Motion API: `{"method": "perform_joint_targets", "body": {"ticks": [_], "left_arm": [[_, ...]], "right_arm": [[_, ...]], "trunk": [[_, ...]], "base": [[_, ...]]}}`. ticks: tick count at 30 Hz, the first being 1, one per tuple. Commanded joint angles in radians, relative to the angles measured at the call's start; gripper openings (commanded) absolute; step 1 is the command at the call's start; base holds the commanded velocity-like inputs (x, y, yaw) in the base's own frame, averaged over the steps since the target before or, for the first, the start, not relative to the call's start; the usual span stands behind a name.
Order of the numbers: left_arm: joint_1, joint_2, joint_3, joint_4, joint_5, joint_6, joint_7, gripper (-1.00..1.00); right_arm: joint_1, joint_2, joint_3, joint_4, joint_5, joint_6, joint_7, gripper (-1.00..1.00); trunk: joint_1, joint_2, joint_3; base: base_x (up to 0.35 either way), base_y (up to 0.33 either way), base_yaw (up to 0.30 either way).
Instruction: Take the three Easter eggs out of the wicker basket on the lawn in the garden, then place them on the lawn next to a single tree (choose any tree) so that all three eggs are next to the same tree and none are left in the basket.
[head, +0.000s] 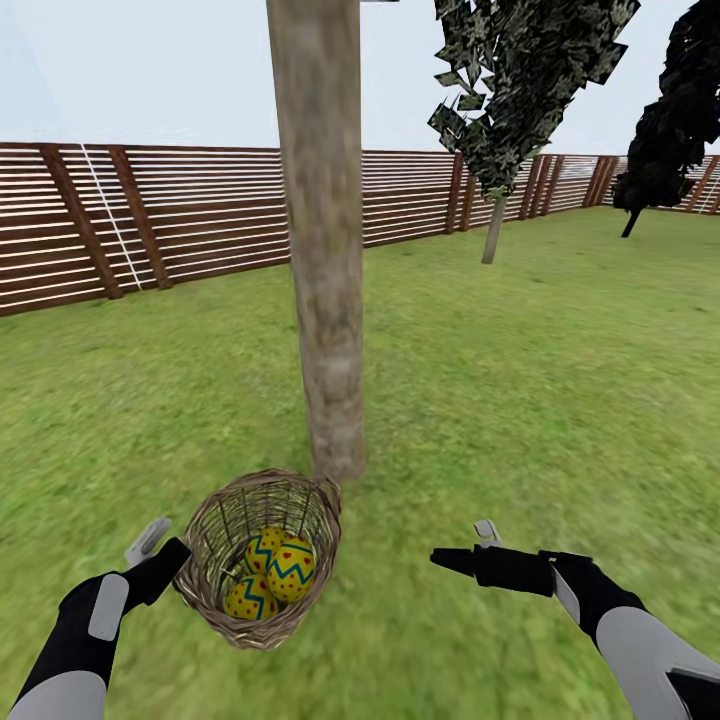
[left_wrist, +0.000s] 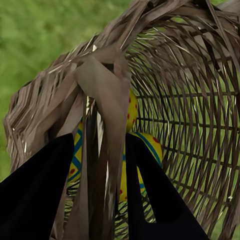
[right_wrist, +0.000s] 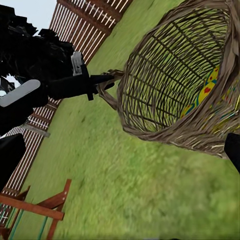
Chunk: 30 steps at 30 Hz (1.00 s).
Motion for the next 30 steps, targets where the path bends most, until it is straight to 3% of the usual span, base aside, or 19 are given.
{"method": "perform_joint_targets", "body": {"ticks": [1,16,19,22,26,30], "left_arm": [[-0.001,0.0,0.004,-0.001,0.009,0.007,-0.006,-1.0],[-0.001,0.0,0.004,-0.002,0.009,0.007,-0.006,-1.0],[-0.001,0.001,0.005,-0.002,0.009,0.007,-0.006,-1.0],[-0.001,0.001,0.005,-0.002,0.009,0.007,-0.006,-1.0],[-0.001,0.001,0.005,-0.003,0.009,0.007,-0.006,-1.0],[-0.001,0.001,0.005,-0.003,0.009,0.007,-0.006,-1.0]], "right_arm": [[-0.001,0.001,-0.007,0.0,0.007,0.011,0.005,1.0],[0.004,0.001,-0.007,0.004,0.005,0.011,0.003,1.0],[0.043,0.002,-0.007,0.04,0.009,0.011,-0.077,1.0],[0.046,0.002,-0.007,0.037,0.008,0.008,-0.088,1.0],[0.046,0.002,-0.009,0.035,0.0,-0.001,-0.068,1.0],[0.046,0.001,-0.01,0.035,0.001,-0.003,0.058,1.0]], "trunk": [[0.004,-0.008,-0.004],[0.061,-0.113,-0.051],[0.073,-0.134,-0.06],[0.084,-0.155,-0.07],[0.1,-0.183,-0.082],[0.115,-0.211,-0.095]], "base": [[0.0,0.0,0.0],[0.0,0.0,0.0],[0.0,0.0,0.0],[0.0,0.0,0.0],[0.0,0.0,0.0],[0.0,0.0,0.0]]}}
